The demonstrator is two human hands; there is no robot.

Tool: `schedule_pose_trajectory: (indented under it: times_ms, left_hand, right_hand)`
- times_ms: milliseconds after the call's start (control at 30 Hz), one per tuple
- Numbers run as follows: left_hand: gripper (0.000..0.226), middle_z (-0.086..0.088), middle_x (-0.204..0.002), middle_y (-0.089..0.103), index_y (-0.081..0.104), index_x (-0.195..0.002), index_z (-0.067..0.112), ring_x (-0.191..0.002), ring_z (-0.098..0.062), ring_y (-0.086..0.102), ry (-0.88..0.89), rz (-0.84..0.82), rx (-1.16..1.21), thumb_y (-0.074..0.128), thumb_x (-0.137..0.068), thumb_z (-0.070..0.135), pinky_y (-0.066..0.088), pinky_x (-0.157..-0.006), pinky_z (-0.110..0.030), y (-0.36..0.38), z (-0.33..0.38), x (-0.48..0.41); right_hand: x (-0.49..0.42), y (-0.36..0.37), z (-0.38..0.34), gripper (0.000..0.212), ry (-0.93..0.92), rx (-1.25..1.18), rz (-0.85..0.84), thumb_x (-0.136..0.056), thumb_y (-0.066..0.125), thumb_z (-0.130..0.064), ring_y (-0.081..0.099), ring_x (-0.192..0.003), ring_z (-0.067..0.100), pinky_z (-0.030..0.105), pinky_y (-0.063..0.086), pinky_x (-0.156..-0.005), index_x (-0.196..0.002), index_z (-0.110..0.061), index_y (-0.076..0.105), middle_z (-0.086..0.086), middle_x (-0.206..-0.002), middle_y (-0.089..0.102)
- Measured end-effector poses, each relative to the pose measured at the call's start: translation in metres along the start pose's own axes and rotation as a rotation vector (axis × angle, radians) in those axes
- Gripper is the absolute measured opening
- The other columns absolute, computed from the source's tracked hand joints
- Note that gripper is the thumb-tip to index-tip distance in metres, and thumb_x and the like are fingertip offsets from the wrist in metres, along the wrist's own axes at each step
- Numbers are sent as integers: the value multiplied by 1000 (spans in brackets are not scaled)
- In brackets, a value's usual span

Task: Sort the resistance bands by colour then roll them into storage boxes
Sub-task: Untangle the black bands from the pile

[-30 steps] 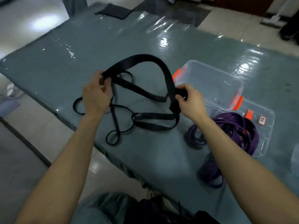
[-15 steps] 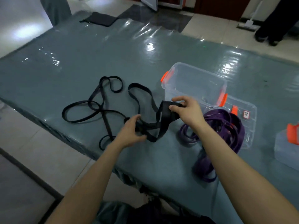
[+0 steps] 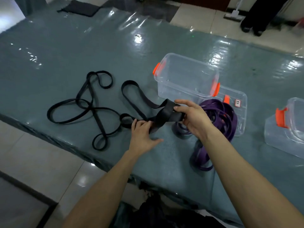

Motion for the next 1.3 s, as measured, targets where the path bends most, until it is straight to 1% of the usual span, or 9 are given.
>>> schedule_pose_trajectory:
  times_ms: [100,167,333,500,633,767,867,1133,1300]
  left_hand:
    - [30,13,-83,58,64,-74,32,-109,-26,53,-120,48,108,72,-78,60,28,-116,-50,-22,-2,-5]
    - [33,10,-96,65,74,-84,23,-110,-21,53,-130,84,255,78,-76,56,32,-117,-53,-59,-13,-9]
    - [37,6,-93,75,61,-101,28,-86,-10,69,-179,28,287,92,-81,29,56,-77,-31,-217,-19,-33]
    - [37,4,-90,73,65,-96,27,-86,-23,70,-95,74,17,94,-74,28,57,-79,-38,-325,4,-48]
    - [32,7,-88,75,69,-98,25,-80,-12,70,-30,131,48,94,-80,31,54,-74,-28,-384,22,-39]
    - [30,6,-93,77,74,-101,28,-87,-12,74,30,183,11,94,-81,36,58,-82,-31,-418,30,-27]
    - [30,10,-94,77,77,-102,29,-89,-8,71,25,307,-64,92,-81,45,57,-84,-27,-437,23,-21]
    - [37,1,-98,73,77,-108,25,-93,-22,66,129,479,-356,81,-88,55,54,-88,-46,-471,8,-37]
    - [28,-3,-97,73,78,-108,22,-93,-28,66,53,500,-331,78,-95,47,54,-87,-47,-474,-16,-42]
  right_hand:
    - [4,5,-11,23,-27,-33,-43,-98,68,0,70,-73,20,34,55,-71,-116,-12,75,8,-91,75]
    - [1,6,-17,16,-36,1,-15,-103,67,-9,73,-83,22,34,64,-72,-116,-8,75,11,-97,76]
    - [-11,30,-25,48,-292,833,27,-104,46,-67,66,-98,21,38,49,-89,-99,-24,68,-3,-100,73]
    - [-11,103,-32,90,-506,980,-251,-89,74,-63,49,-146,20,37,39,-120,-160,-19,42,3,-163,47]
    - [-17,173,-30,127,-524,1026,-512,-64,91,-71,41,-151,15,40,39,-123,-167,-33,26,-8,-168,38]
    - [-18,209,-36,78,-571,907,-523,-79,91,-44,62,-125,7,29,48,-101,-147,-38,54,-13,-132,68]
    - [-13,210,-60,12,-630,820,-463,-89,78,-17,64,-73,2,30,48,-73,-94,-22,68,-7,-82,69]
    - [16,185,-141,28,-583,767,-528,-95,78,-30,79,-80,24,34,53,-75,-102,-9,59,11,-86,78]
    - [21,159,-159,42,-537,640,-621,-89,87,-37,80,-94,30,48,61,-100,-115,-7,73,16,-98,82]
Point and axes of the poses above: each hand's wrist, its own x-axis away from the middle knuckle, its own y-axis out of the palm, z = x × y, the point moved 2 cm from there along -x, towards the middle knuckle
